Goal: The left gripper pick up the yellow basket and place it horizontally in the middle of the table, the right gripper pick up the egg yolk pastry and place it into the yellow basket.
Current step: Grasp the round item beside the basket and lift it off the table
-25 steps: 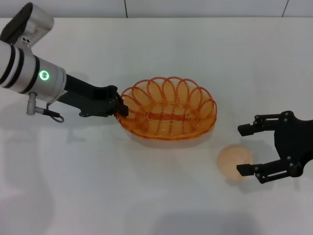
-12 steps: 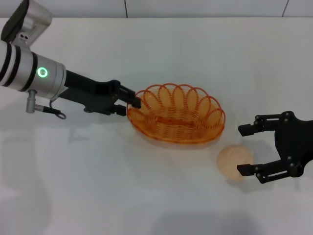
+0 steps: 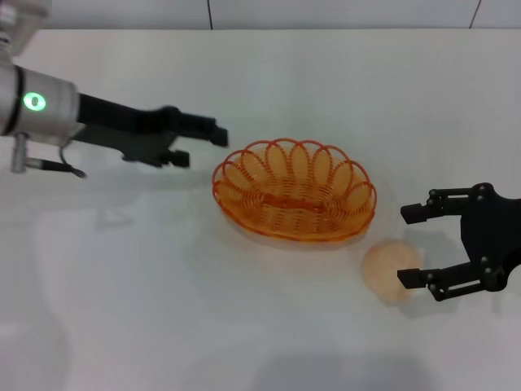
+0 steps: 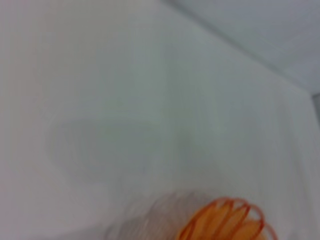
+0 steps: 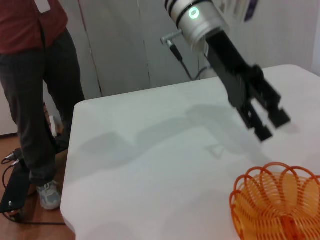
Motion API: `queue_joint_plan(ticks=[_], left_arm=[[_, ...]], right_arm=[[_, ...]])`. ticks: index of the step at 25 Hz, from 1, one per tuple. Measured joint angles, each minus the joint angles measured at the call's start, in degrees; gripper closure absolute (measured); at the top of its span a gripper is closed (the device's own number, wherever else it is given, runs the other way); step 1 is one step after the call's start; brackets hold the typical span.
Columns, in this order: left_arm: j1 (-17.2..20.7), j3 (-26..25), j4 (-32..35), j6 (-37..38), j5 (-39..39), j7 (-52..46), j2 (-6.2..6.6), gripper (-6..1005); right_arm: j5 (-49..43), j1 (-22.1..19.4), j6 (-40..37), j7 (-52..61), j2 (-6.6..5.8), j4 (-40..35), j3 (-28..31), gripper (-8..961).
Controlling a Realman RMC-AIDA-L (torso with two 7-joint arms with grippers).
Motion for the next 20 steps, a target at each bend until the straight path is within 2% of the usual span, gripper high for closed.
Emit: queue_joint_plan(ticks=[2,4,7,12,20], left_arm=[[1.36,-0.12,1.47,-0.19,-2.51,1.80,0.36,199],[3.62,-0.14,2.50,-1.15,-7.31,5.38,1.11,167],[4.82,-0.15,2.54,-1.86,-10.06,7.95,1.59,118],[6.60,-0.26,2.46,-2.45,-15.23,16.40,2.88,127],[5.62,0.64,2.60,-1.98,-13.91,26.30,3.66,129]], right_arm=[[-0.30,0.08,0.13,0.01,0.00,0.04,0.02,127],[-0.49,0.18,0.53,0.10,0.00,0.19,0.01,127],[-0.60,0.40,1.69,0.19,0.00,0.81,-0.04,127],[-3.49,1.49,4.63,2.38,0.01,2.55,-0.40,127],[-8.49,5.61,8.22,7.18,0.15,5.57,-3.49,127]])
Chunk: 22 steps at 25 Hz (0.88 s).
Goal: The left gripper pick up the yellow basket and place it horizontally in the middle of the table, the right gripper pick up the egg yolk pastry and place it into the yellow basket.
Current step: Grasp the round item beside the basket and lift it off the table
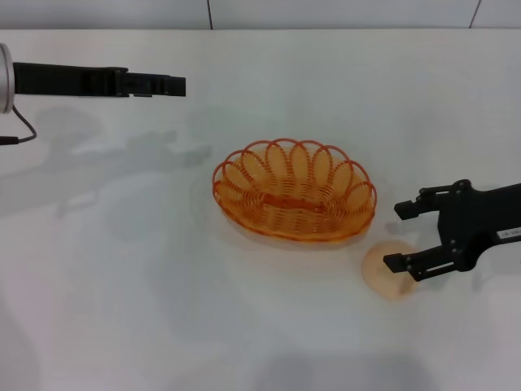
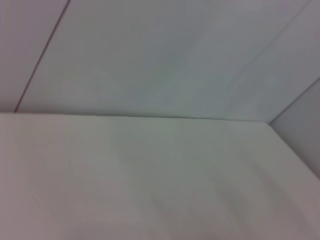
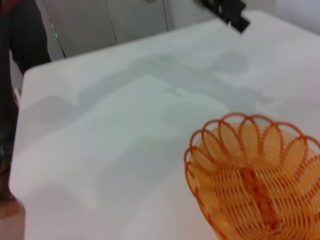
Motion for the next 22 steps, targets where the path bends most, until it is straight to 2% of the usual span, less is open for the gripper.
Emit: queue_joint_plan(ticks=[6,14,22], left_arm=[[-1.03,0.74,0.15,0.21,1.05,3.87,0.04,129],[-1.36,8.41,2.96,0.87,1.34,5.11,0.69,130],[-1.89,8.94,3.12,2.10,2.29,7.03,0.38,130]], right_arm=[[-2.98,1.53,2.24,3.15,0.02,0.92,-2.80,127],[-4.38,1.52,2.92,5.23,0.12,1.11,-3.17,128],[-6.29,1.57,3.82,6.49,0.12,1.31,-3.90,128]])
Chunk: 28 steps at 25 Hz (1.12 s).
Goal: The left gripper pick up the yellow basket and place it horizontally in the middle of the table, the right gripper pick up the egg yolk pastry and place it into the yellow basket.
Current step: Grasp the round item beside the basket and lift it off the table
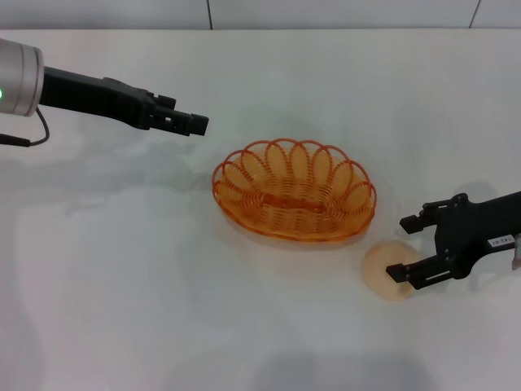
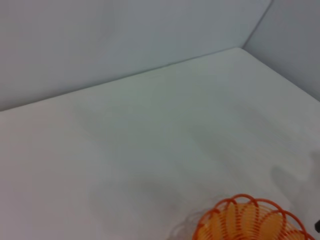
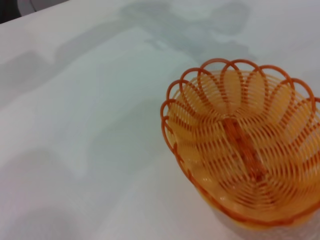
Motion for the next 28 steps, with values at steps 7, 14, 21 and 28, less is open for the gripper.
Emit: queue_joint_plan(ticks=[7,14,21,28], left_arm=[[-0.11,0.03,0.04,1.18,0.07,0.90,-0.04,130],[-0.10,0.17,0.05,1.99,0.07,0.93,-0.11,130],[-0.17,1.94,0.05,2.50,0.39,0.86,0.19,130],[-0.19,1.90,0.62,2.99,1.38,0.55,0.31,131]], right_arm=[[-0.67,0.11,0.02,0.58,0.00,0.96,-0.41,128],[-0.72,0.11,0.11,0.63,0.00,1.29,-1.76,149],[-0.71,0.21,0.12,0.65,0.00,1.29,-2.57,296],[-0.27,0.22,-0.51,1.61,0.00,1.29,-2.48,511]])
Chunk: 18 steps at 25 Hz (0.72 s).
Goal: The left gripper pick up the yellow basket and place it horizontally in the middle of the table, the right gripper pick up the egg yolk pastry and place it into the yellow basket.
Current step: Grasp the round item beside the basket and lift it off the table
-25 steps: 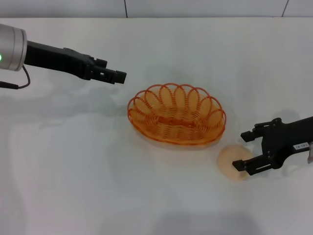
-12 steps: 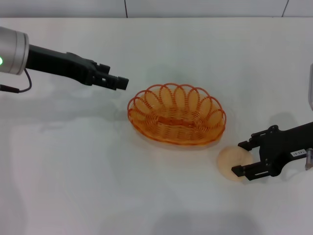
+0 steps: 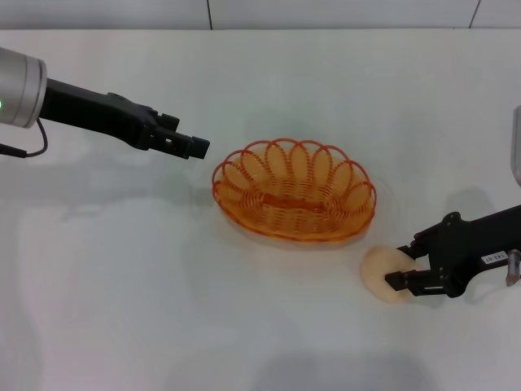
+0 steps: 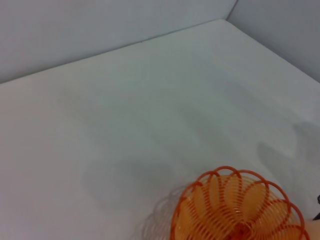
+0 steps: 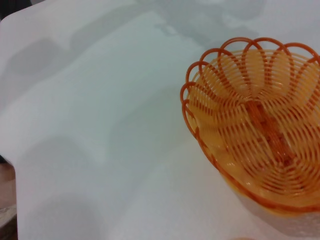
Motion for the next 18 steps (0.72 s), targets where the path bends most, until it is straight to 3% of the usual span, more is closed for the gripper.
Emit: queue_joint_plan(ticks=[18], left_arm=[[0.61,-0.04,0.83,1.46,0.87,0.37,-0.14,131]], right_arm=[[0.68,-1.09,-4.59,3.09,-0.09,-7.86,2.61,684]])
